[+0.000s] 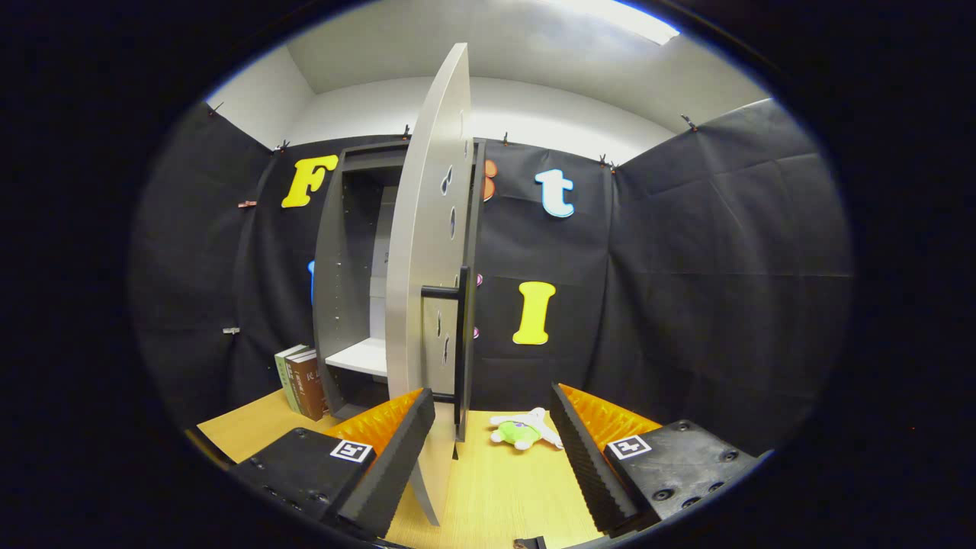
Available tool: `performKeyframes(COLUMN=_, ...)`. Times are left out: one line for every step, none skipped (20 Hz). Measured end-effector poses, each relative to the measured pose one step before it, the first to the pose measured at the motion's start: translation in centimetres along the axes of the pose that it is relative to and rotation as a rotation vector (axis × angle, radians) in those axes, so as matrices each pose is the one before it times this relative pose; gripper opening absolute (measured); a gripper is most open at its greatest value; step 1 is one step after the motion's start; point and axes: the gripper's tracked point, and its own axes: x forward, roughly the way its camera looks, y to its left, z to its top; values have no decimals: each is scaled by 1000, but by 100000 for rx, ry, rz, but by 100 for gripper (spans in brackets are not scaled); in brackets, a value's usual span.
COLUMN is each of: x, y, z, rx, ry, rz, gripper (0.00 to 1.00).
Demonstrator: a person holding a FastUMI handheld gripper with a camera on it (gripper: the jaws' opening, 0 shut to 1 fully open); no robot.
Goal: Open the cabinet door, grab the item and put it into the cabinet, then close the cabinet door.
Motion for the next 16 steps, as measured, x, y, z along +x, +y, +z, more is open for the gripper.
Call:
performKeyframes(x=636, y=482, z=-443, rx=307, ry=1370, rz=2035, gripper=96)
performKeyframes(x=410, y=-333, z=-531, rx=-680, ry=848, rz=171, gripper=94)
performKeyframes(x=473, y=208, z=-384, rx=529, ry=1430, rz=1454, gripper=91)
performKeyframes(x=148, y=447, z=233, rx=1805, ry=183, rz=959, gripper=92)
performKeyframes(x=29, y=456, z=64, rx=1632, ry=307, rz=761, gripper=92)
performKeyframes(x=-7, y=439, z=-265, rx=1337, ry=236, rz=773, gripper=91)
performKeyframes(x=66, y=450, z=-93, rx=839, ry=130, rz=555, gripper=92)
performKeyframes(x=122, y=561, z=-156, rx=349, ry=197, rz=75, gripper=91)
performKeyframes(x=62, y=454, z=35, rx=8, ry=-329, rz=-265, gripper=92)
performKeyframes(x=116, y=496, z=-51, rx=376, ry=282, rz=-493, gripper=91)
performKeyframes(x=34, y=575, z=-27, rx=835, ry=-81, rz=-284, gripper=91)
performKeyframes(x=14, y=806, z=11, rx=1022, ry=507, rz=-114, gripper=92)
performKeyframes(x=107, y=880, z=-125, rx=1080, ry=464, rz=174, gripper=91)
performKeyframes(x=267, y=1155, z=-173, rx=221, ry=303, rz=462, gripper=91)
performKeyframes(x=285, y=994, z=-84, rx=-181, ry=47, rz=227, gripper=91)
performKeyframes(x=1019, y=1440, z=-283, rx=-160, ry=277, rz=735, gripper=92)
